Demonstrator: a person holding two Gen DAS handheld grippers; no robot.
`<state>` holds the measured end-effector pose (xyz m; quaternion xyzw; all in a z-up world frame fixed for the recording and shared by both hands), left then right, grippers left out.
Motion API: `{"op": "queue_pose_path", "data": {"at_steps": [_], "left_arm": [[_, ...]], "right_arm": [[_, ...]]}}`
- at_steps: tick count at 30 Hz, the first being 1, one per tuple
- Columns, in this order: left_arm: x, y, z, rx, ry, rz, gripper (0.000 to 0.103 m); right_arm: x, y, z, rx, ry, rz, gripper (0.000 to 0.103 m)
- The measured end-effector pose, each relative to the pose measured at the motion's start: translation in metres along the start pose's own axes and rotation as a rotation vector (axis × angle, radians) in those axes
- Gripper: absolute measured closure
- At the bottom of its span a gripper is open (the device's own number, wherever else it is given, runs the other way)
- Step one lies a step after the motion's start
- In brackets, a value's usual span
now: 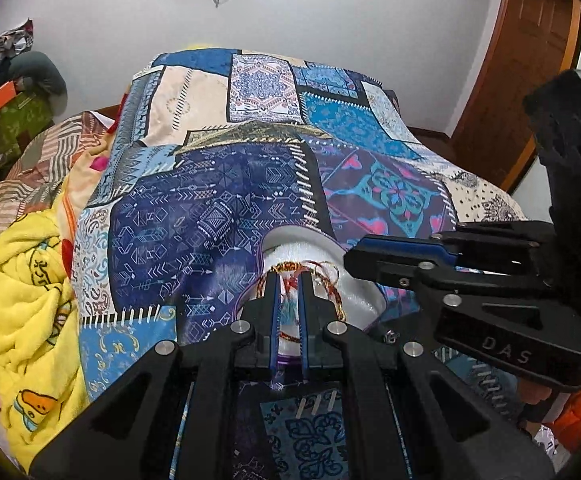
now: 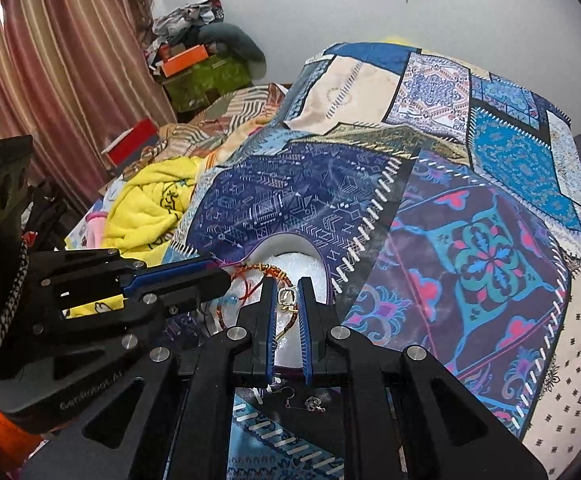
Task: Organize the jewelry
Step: 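Lower the red string bracelet into the heart tin and open the left tool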
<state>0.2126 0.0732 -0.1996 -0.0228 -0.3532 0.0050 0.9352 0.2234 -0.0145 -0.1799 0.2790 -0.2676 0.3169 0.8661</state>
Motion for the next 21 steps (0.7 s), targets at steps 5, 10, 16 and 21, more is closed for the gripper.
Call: {"op": "queue_pose_path", "data": {"at_steps": [5,10,16,21], "left_arm": [[-0.002,0.005,-0.003,0.012,0.015,0.008,0.095],[0.0,0.011,0.003,0.032,0.005,0.021,0.078],[0.007,0.014,0.022,0.052,-0.031,0.043,0.069],[0.01,0.009,0.034,0.051,-0.041,0.047,0.066]], "right_arm": [[-0.003,0.002,-0.004,0.0,0.017,0.008,0.094],[-0.003,0.003,-0.001,-0.002,0.031,0.006,0.089],[0.0,-0.004,0.022,-0.031,-0.013,-0.016,0.076],[-0.002,-0.017,0.048,-0.074,-0.053,-0.051,0.075]]}}
Point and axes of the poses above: each gripper's, at about its wrist camera, not at the fingertips, and z roughly against the way its jaws point, y to its left, x to its top, the point moved 4 cm from there along -z, roughly the way its jaws point, and after that the axes turned 7 degrees about x, right-handed, at the moved point
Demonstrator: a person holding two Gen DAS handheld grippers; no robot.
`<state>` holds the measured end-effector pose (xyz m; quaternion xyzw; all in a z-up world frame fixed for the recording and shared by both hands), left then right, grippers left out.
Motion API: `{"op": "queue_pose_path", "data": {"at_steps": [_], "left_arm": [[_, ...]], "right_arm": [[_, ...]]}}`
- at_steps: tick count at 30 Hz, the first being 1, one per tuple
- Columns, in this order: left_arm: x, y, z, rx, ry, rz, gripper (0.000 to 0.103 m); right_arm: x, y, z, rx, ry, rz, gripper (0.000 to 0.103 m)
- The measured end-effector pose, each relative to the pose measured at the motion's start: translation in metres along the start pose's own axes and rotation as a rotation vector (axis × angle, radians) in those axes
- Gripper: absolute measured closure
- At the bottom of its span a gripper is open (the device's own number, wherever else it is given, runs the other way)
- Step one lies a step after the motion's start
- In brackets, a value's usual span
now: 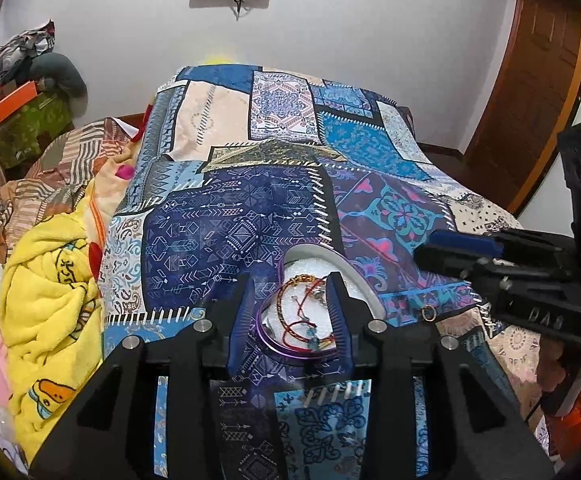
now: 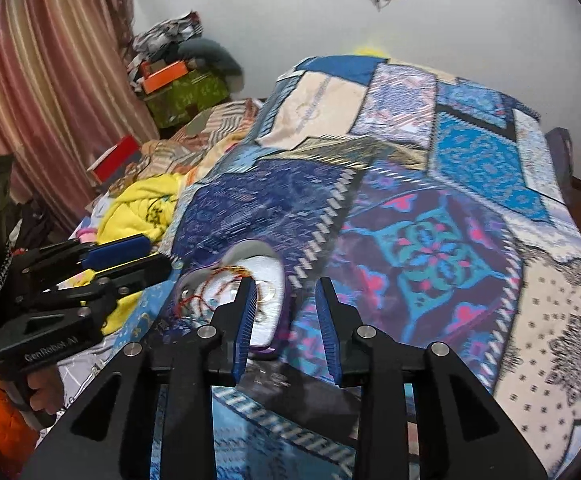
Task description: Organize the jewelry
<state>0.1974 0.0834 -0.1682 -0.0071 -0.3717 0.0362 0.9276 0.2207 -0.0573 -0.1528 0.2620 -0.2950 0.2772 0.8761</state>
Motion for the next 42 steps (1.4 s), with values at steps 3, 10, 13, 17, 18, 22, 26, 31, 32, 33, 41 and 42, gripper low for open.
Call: {"op": "queue_pose_path", "data": {"at_steps": [3,10,13,17,18,22,26,31,32,33,41,42], "left_arm": [[-0.002,-0.005,0.002,-0.003,0.011,0.0,0.066],[-0.018,-0.026,-0.003,-0.019,0.067,-0.012,0.065],[-0.027,-0.036,-0.007,-0.03,0.096,-0.022,0.065],[-0.039,-0.049,-0.015,-0.046,0.129,-0.043,0.065],[-0.041,-0.051,-0.018,-0.054,0.139,-0.046,0.065],[-0.048,-0.065,-0.027,-0.068,0.165,-0.085,0.065],[-0.051,-0.079,-0.035,-0.086,0.163,-0.136,0.065],[-0.053,-0.09,-0.049,-0.11,0.177,-0.171,0.066],[-0.054,-0.091,-0.052,-0.109,0.182,-0.175,0.067],[-0.054,-0.092,-0.055,-0.107,0.187,-0.177,0.068],[-0.055,-0.095,-0.067,-0.112,0.183,-0.186,0.071],[-0.055,-0.095,-0.068,-0.112,0.182,-0.188,0.071]], "right_arm": [[-0.002,-0.011,0.014,-0.026,-0.016,-0.023,0.075],[-0.013,-0.032,0.036,-0.086,-0.028,-0.045,0.075],[-0.021,-0.04,0.04,-0.103,-0.019,-0.046,0.075],[-0.033,-0.049,0.041,-0.112,0.007,-0.047,0.075],[-0.036,-0.05,0.039,-0.112,0.017,-0.047,0.075],[-0.048,-0.056,0.033,-0.109,0.051,-0.051,0.075],[-0.059,-0.058,0.024,-0.094,0.088,-0.054,0.075],[-0.067,-0.057,0.013,-0.075,0.124,-0.041,0.075],[-0.068,-0.057,0.011,-0.07,0.131,-0.038,0.075],[-0.069,-0.056,0.008,-0.067,0.137,-0.033,0.075],[-0.073,-0.052,-0.015,-0.052,0.194,0.007,0.075],[-0.073,-0.052,-0.019,-0.053,0.2,0.008,0.075]]}}
Point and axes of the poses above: each gripper's, at about its wrist camera, not at the fingertips, and z roughly against the way its jaws point, y to its left, x to its top, the point moved 4 cm from there along -z, roughly the way its jaws point, and after that the axes turned 7 degrees about x, right-handed, at the moved point
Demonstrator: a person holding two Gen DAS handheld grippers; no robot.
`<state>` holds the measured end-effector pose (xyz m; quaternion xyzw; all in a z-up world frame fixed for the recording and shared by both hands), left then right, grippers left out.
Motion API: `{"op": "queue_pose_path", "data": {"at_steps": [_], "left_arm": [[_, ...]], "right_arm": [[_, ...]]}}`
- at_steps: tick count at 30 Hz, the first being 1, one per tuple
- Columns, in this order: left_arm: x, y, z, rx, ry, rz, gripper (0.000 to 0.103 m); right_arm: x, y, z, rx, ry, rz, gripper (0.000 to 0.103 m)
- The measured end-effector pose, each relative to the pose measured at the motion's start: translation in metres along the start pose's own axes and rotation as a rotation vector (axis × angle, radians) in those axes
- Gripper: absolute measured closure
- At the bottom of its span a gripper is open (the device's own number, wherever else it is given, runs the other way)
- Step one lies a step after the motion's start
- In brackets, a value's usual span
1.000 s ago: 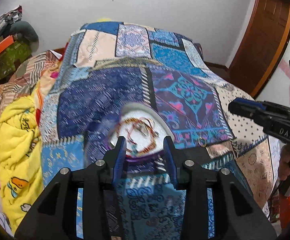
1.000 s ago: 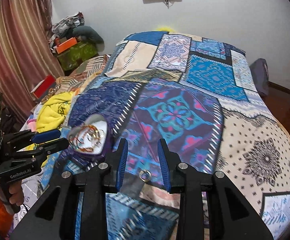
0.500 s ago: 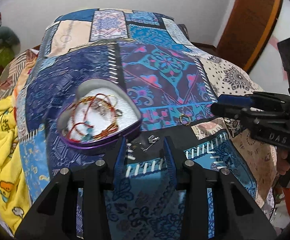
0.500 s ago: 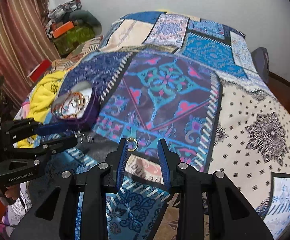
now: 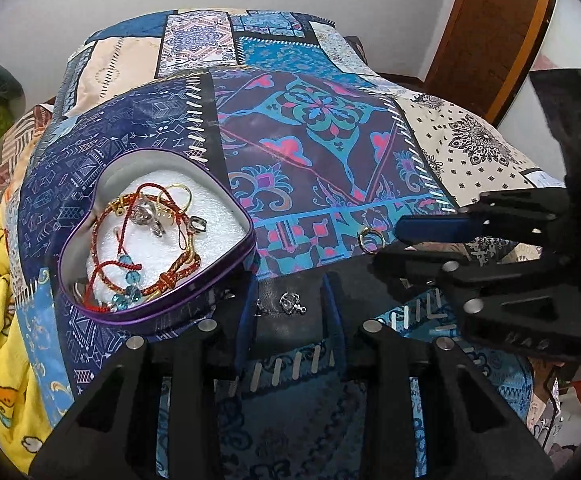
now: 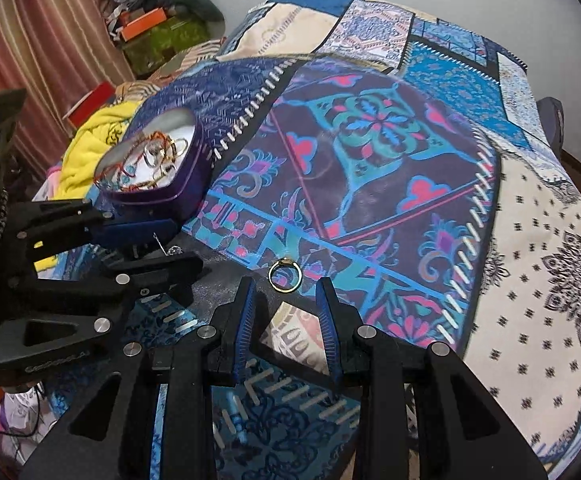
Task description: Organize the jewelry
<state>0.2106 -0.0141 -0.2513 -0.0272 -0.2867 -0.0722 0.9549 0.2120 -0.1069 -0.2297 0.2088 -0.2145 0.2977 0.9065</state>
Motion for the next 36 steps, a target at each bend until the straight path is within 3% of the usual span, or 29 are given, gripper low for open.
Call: {"op": "queue_pose_path", "data": {"at_steps": [7,10,13,24,36], "left_arm": [[-0.002,0.003,-0.001,0.012,-0.014,0.011,0.083],[-0.003,0.005,0.0,0.005,-0.015,0.026,0.083],[-0.004,0.004,0.002,0.012,-0.018,0.024,0.083],[-0.007,0.01,0.022,0.026,-0.033,0.049,0.083],[0.0,0.028,0.067,0.057,-0.119,0.093,0.083]], "right_arm": [[0.003,0.002,-0.009,-0.007,-0.021,0.001,0.075],[0.004,0.006,-0.011,-0.018,-0.028,0.011,0.076],[0.003,0.009,-0.011,-0.015,-0.029,0.014,0.086],[0.001,0.007,0.002,-0.01,-0.041,-0.018,0.086],[0.024,0.022,0.043,-0.018,-0.157,-0.009,0.086]]}}
Point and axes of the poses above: each gripper's, at about its wrist camera, not at the fingertips, and z roughly against the way its jaws point, y to its left, x to its top, the point moved 4 cm from there along -z, roughly the way its jaws point, and after that the axes turned 7 degrees about x, right-handed, at the moved point
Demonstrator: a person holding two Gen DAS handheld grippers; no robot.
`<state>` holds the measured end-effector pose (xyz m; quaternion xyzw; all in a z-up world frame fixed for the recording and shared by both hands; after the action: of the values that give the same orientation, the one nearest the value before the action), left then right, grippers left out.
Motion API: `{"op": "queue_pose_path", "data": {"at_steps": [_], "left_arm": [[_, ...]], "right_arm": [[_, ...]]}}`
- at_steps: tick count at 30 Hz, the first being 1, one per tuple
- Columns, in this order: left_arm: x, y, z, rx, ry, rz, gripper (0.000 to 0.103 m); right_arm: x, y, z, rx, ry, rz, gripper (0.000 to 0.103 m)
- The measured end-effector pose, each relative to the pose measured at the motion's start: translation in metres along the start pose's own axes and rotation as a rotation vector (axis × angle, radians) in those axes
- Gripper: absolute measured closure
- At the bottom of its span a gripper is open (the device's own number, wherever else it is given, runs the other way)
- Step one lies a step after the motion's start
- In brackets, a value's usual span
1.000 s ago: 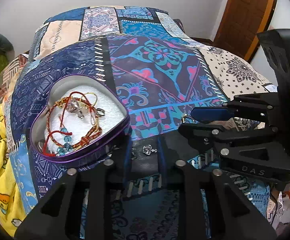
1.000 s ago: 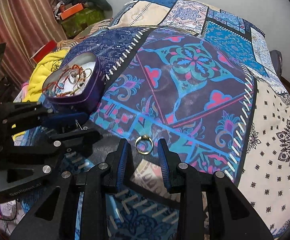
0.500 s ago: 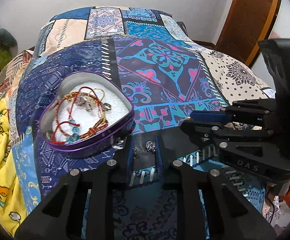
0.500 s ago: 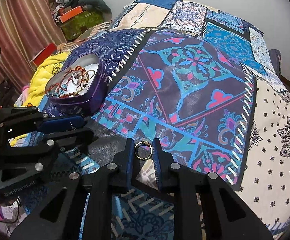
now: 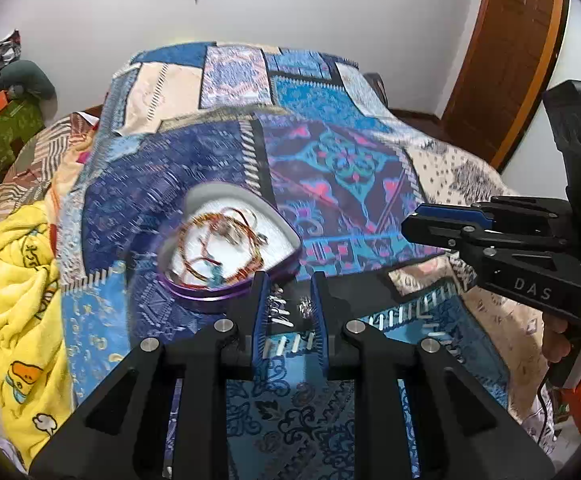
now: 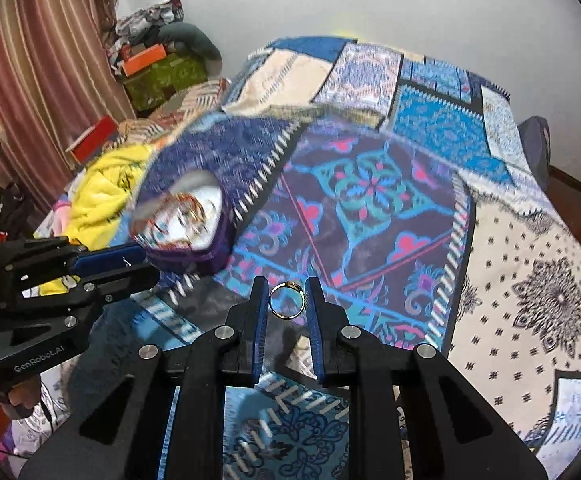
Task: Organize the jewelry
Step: 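Drop the earring into the tin with the left tool while the right tool drops the ring in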
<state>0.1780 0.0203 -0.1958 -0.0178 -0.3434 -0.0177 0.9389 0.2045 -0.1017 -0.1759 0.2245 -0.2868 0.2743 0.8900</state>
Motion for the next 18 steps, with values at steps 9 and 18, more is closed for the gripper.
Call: {"op": "queue_pose_path", "data": {"at_steps": [9,18], "left_arm": [[0.021,0.025,0.039,0.04,-0.111,0.044,0.083],[0.035,0.05,0.055,0.084,-0.181,0.093,0.083]], "right_arm": [[0.03,0.027,0.027,0.027,-0.115,0.025,0.086],[0.053,0.052,0.033,0.085,-0.19,0.044,0.086]]}}
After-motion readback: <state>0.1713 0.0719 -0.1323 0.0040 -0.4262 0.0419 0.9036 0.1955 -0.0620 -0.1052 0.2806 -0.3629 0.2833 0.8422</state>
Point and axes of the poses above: each gripper's, at about its wrist camera, not at the fingertips, and z roughly against the way its jaws point, y to its left, x to its top, the point moved 4 cm from there along -z, roughly the way its jaws point, and after that the axes turned 7 degrees about x, right-handed, at the moved point
